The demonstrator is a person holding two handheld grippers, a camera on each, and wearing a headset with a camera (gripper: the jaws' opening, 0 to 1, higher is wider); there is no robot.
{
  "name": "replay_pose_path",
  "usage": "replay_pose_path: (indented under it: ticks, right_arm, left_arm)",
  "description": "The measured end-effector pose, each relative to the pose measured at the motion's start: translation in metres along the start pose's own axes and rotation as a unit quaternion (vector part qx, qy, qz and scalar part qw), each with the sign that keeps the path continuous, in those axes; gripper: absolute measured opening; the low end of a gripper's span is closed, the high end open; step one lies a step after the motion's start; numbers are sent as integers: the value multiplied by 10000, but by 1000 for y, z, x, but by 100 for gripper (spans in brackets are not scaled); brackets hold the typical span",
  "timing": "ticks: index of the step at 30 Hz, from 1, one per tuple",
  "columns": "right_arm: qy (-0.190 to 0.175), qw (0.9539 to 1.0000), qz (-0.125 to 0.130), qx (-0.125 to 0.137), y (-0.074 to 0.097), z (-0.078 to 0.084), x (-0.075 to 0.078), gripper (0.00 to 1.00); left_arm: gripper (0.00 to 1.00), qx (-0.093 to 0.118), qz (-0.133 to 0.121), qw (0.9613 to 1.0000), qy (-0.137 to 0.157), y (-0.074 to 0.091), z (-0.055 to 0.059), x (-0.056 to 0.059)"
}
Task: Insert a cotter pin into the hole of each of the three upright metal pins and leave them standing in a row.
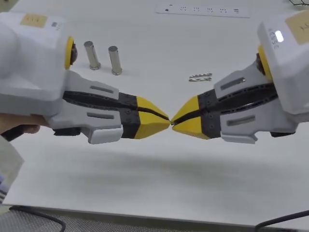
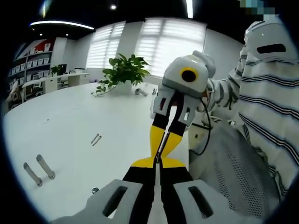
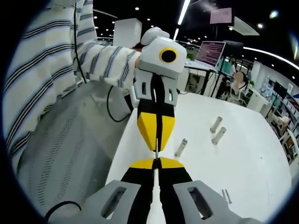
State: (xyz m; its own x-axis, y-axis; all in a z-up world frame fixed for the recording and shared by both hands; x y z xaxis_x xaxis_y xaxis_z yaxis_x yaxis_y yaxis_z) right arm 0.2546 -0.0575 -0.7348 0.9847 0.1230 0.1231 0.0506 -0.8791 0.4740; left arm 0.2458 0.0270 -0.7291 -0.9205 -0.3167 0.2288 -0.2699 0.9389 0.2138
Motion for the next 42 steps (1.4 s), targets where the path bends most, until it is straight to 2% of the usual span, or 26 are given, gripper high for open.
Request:
replay_pose_path:
  ticks: [2,3,4,5,10,11,14,16,18,20,22,24,27,30,33,34,36,38,40,42]
  right_arm:
    - [16,10000,61,-48,1,-1,2,3]
    - [10,9999,77,-75,3,-10,-2,3]
    - [19,9999,96,-96,4,-12,-2,3]
    - [5,9998,131,-122,3,-9,0,3]
    - [-117,9993,245,-256,3,-12,2,3]
    - [-137,9991,264,-307,3,-16,3,3]
    - [-189,9987,321,-347,2,-23,3,3]
    - [-217,9982,394,-405,0,-23,5,3]
    - [-209,9977,439,-478,0,-23,4,3]
    - [-265,9966,541,-567,-1,-24,6,3]
    - [-306,9957,611,-627,-2,-23,8,3]
    - [-389,9942,726,-689,-3,-21,10,3]
    - [-518,9915,870,-815,-7,-16,13,3]
    - [-580,9889,969,-963,-12,-9,17,3]
    - [-635,9873,1037,-1022,-19,-1,19,3]
    - [-525,9860,1064,-1168,-22,5,19,3]
    - [-490,9845,1091,-1283,-26,9,19,3]
    - [-549,9840,1121,-1270,-31,11,18,3]
    - [-578,9826,1155,-1335,-35,14,16,3]
    - [-507,9808,1177,-1472,-37,16,15,3]
  left_arm:
    - [0,27,-28,10000,2,0,-3,0]
    - [0,35,-25,10000,11,0,-5,0]
    - [0,38,-26,10000,6,0,-6,-1]
    - [0,50,-25,10000,-17,1,-7,-1]
    - [1,29,-66,10000,-34,3,-9,0]
    - [3,-32,-127,9999,-25,6,-9,-1]
    - [21,46,-263,9995,-192,12,-12,-4]
    - [28,95,-297,9993,-223,17,-16,-3]
    - [29,83,-355,9990,-240,22,-17,-5]
    - [29,-88,-451,9982,-376,30,-15,-9]
    - [29,-77,-482,9980,-398,35,-16,-10]
    - [30,-70,-586,9973,-431,41,-15,-15]
    - [34,-94,-929,9949,-375,52,-7,-30]
    - [40,80,-1126,9934,-182,59,-5,-37]
    - [41,40,-1202,9926,-190,65,0,-43]
    - [41,10,-1223,9923,-175,67,3,-45]
    - [42,-31,-1244,9921,-153,69,7,-48]
    - [43,-55,-1231,9923,-113,70,13,-51]
    - [45,65,-1171,9931,-21,70,16,-52]
    - [46,25,-1152,9933,-28,71,20,-53]
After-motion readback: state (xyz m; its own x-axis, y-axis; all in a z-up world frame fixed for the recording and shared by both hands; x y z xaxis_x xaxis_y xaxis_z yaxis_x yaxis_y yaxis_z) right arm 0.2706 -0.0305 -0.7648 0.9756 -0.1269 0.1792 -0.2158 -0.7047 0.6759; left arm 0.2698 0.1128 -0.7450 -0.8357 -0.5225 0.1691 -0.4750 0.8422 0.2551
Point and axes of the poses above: the centre of the closed fingertips' face, and the gripper's own axes: y roughly backward along the fingers, x roughly to its right, z roughly out of its underside, the point moved 5 cm from there along y, roughly backward along the fingers, and after that the axes turned 9 degrees about x, right-handed, at the moved point
